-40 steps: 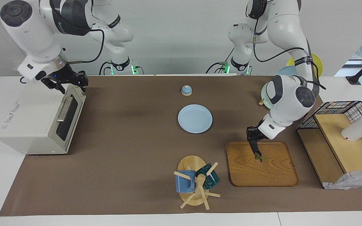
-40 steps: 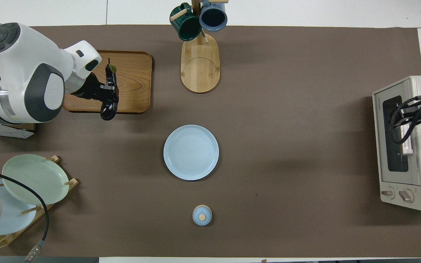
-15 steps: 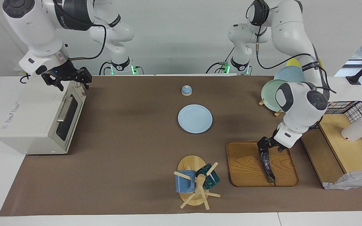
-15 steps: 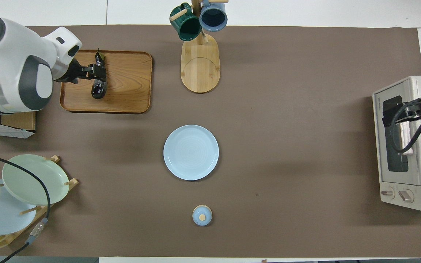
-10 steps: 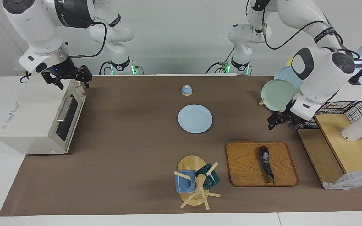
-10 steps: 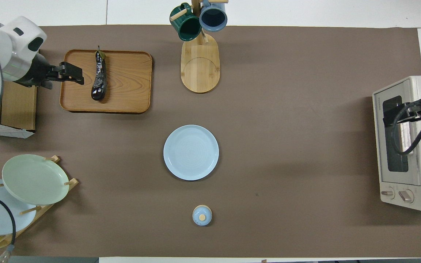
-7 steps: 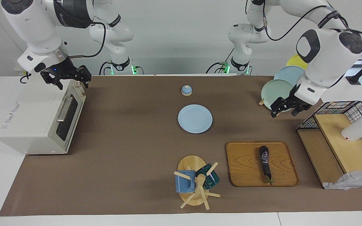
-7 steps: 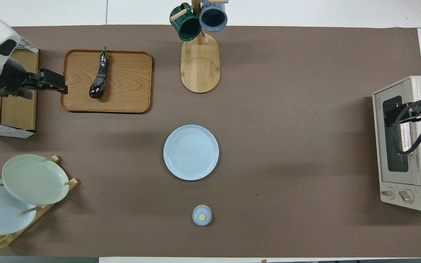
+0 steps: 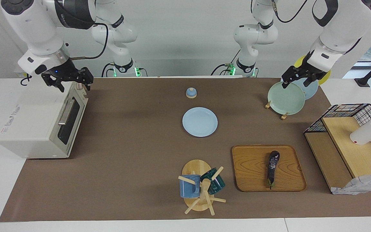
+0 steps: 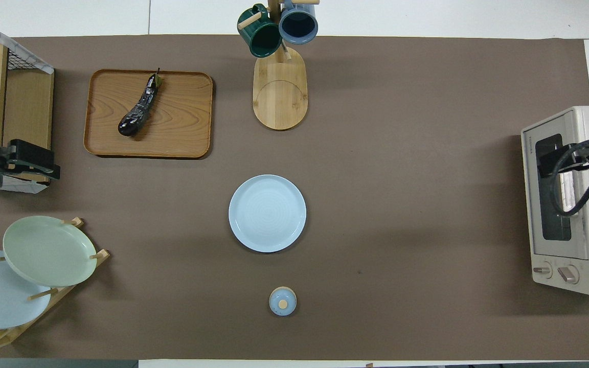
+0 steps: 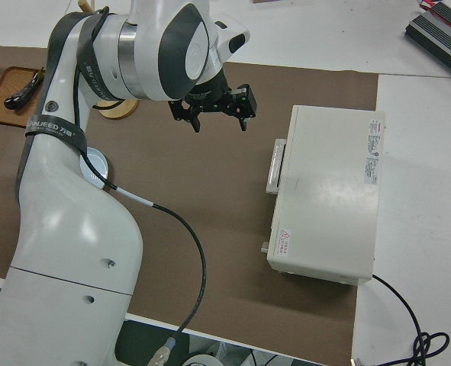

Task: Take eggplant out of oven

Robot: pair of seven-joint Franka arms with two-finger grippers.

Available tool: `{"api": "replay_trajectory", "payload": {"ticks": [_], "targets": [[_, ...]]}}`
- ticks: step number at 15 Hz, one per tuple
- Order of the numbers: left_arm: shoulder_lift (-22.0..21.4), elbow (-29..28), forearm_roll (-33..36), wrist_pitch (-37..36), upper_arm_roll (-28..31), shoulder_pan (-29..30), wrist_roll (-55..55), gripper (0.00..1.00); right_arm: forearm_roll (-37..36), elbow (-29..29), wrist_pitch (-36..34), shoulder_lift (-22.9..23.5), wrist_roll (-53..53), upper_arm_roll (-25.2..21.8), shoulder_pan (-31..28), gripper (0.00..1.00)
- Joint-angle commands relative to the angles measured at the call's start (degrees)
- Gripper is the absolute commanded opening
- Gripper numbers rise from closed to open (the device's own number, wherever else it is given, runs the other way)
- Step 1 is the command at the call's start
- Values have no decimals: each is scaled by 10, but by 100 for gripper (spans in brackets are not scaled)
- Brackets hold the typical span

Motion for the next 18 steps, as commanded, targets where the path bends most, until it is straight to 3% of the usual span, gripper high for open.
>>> {"api": "replay_trajectory", "payload": {"ticks": [1, 3, 7, 18], "targets": [[-25, -61, 11, 46, -84, 66, -17, 100, 12, -17, 10, -13, 7, -3, -1, 100], [-18, -51, 11, 44, -85, 65, -14, 100, 12, -17, 10, -13, 6, -3, -1, 100], [12, 30, 13, -46, -87, 65, -13, 100, 12, -17, 9, -13, 7, -3, -1, 100], [11, 30, 8, -53, -85, 66, -16, 100, 12, -17, 10, -13, 7, -3, -1, 100]]}}
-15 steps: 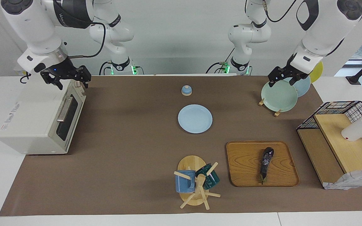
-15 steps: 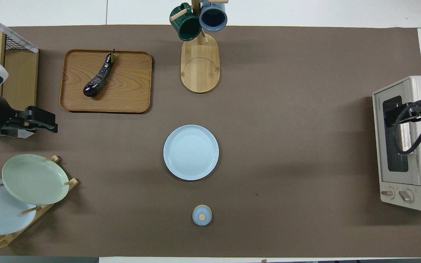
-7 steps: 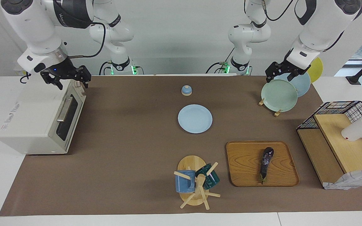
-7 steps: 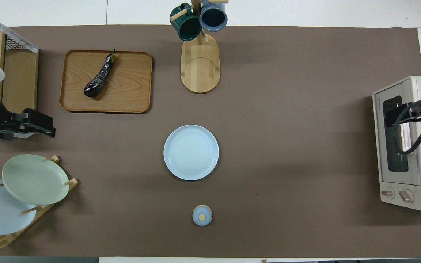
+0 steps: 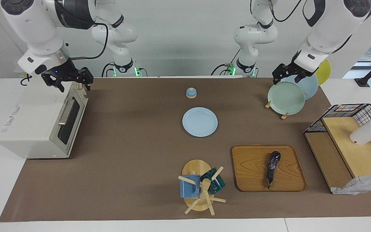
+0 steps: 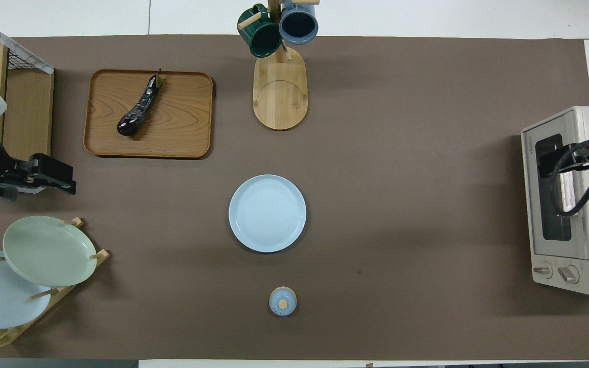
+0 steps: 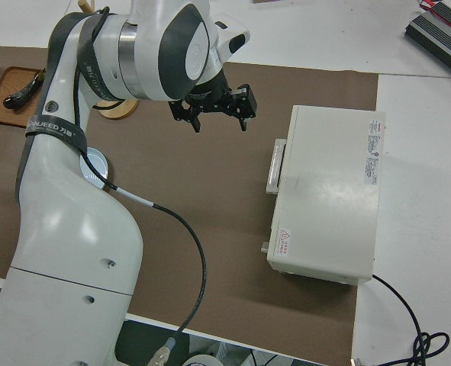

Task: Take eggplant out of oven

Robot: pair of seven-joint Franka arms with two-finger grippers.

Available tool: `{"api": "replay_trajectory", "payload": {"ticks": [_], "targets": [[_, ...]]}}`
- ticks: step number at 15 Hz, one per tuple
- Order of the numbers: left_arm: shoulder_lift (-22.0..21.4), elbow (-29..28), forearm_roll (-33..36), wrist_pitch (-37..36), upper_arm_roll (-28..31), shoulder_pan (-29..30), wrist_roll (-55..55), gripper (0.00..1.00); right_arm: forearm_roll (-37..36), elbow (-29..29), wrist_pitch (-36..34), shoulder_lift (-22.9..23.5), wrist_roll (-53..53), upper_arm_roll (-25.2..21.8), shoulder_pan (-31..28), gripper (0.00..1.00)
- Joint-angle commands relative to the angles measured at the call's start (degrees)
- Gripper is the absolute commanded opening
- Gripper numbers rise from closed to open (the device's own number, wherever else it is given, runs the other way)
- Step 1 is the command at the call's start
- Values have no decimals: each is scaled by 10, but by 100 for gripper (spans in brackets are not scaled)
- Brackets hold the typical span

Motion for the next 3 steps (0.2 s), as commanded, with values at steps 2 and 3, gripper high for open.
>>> {"api": "replay_trajectory", "payload": {"ticks": [2, 3], "targets": [[10, 18, 5, -12, -9, 10, -4, 100, 12, -17, 9, -13, 7, -3, -1, 100], [10, 19, 5, -12, -9, 10, -3, 100, 12, -17, 10, -13, 7, -3, -1, 100]]}}
